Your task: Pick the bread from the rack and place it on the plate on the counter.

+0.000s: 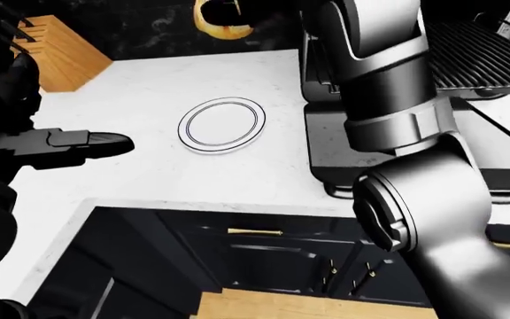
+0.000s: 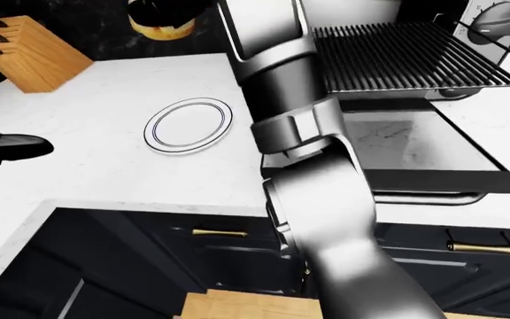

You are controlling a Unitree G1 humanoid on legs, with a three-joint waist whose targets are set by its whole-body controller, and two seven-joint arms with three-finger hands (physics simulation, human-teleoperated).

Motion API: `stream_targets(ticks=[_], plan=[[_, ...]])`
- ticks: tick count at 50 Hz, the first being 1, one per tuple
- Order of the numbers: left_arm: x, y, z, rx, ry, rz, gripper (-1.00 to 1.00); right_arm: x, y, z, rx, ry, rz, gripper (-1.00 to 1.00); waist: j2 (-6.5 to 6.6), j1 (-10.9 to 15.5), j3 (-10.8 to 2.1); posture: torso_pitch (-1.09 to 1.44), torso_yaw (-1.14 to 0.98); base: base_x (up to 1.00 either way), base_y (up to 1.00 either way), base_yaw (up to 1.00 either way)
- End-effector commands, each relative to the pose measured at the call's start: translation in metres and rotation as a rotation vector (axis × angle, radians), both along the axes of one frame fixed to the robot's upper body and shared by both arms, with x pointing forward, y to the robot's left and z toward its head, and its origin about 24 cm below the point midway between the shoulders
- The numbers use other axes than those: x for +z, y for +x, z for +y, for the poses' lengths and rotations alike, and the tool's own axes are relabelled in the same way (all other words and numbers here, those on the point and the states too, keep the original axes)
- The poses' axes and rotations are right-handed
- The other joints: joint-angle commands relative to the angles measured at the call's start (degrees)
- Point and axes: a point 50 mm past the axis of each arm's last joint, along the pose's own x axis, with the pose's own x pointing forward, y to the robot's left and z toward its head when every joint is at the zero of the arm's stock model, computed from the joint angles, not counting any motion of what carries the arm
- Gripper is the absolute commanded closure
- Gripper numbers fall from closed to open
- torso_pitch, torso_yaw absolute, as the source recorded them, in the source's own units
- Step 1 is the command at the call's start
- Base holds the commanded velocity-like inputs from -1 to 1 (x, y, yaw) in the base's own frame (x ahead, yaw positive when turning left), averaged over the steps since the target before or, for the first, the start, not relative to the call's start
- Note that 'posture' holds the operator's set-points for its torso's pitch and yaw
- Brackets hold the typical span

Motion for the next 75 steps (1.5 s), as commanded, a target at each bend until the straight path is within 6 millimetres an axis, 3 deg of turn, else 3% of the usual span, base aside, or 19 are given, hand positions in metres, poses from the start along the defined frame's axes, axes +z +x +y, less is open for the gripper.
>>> stream_targets(ticks=[1, 29, 45, 75], plan=[[0.011, -0.005, 0.000, 0.015, 0.015, -0.072, -1.00, 0.024, -0.009, 0.003, 0.020, 0.020, -0.117, 1.00, 0.22, 0.26, -1.60, 0.00, 0.48, 0.00, 0.00, 0.00], [0.006, -0.002, -0.001, 0.022, 0.021, -0.069, -1.00, -0.046, 0.032, 0.007, -0.012, -0.039, -0.010, 1.00, 0.27, 7.61, -2.68, 0.00, 0.62, 0.00, 0.00, 0.00], [0.008, -0.005, 0.000, 0.033, 0.050, -0.073, -1.00, -0.063, 0.038, 0.001, -0.080, -0.053, 0.007, 1.00, 0.30, 11.36, -2.99, 0.00, 0.69, 0.00, 0.00, 0.00], [0.005, -0.001, -0.003, 0.029, 0.071, -0.066, -1.00, -0.100, 0.053, -0.035, -0.244, -0.058, 0.071, 1.00, -0.36, 13.57, -3.46, 0.00, 0.69, 0.00, 0.00, 0.00]])
